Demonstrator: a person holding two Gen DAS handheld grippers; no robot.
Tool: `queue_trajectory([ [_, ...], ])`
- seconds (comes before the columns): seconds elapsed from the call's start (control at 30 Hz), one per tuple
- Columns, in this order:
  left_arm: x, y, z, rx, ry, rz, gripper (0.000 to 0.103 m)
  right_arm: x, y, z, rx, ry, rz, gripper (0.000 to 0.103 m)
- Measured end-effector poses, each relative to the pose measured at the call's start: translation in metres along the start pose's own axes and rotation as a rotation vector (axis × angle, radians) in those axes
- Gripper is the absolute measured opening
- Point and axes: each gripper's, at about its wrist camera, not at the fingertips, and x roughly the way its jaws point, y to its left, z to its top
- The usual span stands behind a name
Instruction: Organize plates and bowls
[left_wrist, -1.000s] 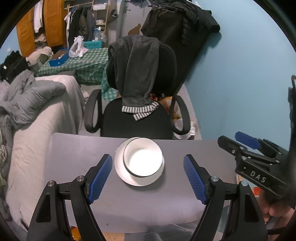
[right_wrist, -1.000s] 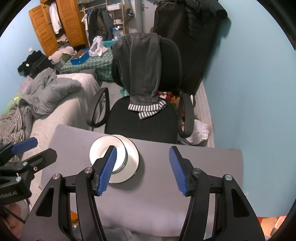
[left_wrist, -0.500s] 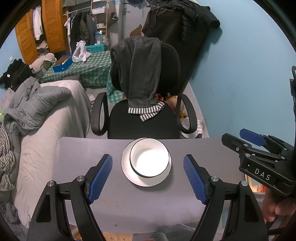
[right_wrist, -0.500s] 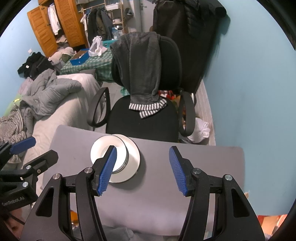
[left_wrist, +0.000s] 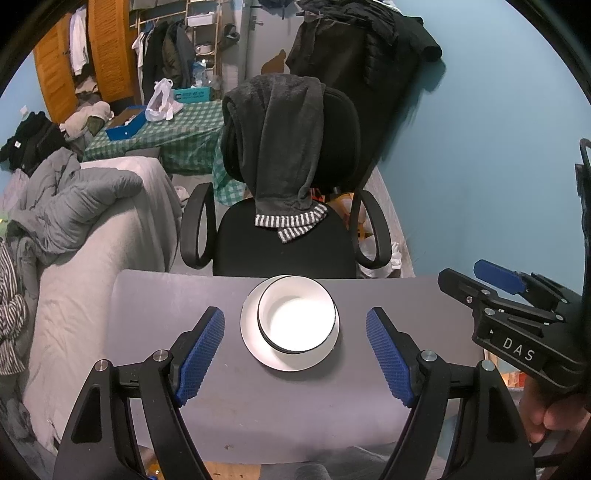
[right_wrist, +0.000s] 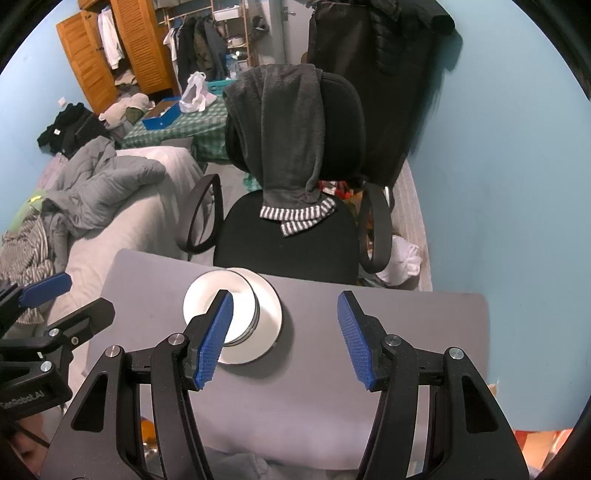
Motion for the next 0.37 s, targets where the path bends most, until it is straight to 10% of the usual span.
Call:
queue_trajectory([
  [0.37, -0.0058, 0.0028, -0.003, -0.028, -0.028, -0.006, 0.081, 0.0, 0.0033, -0.0038, 0.005, 0.011, 0.001, 0.057],
])
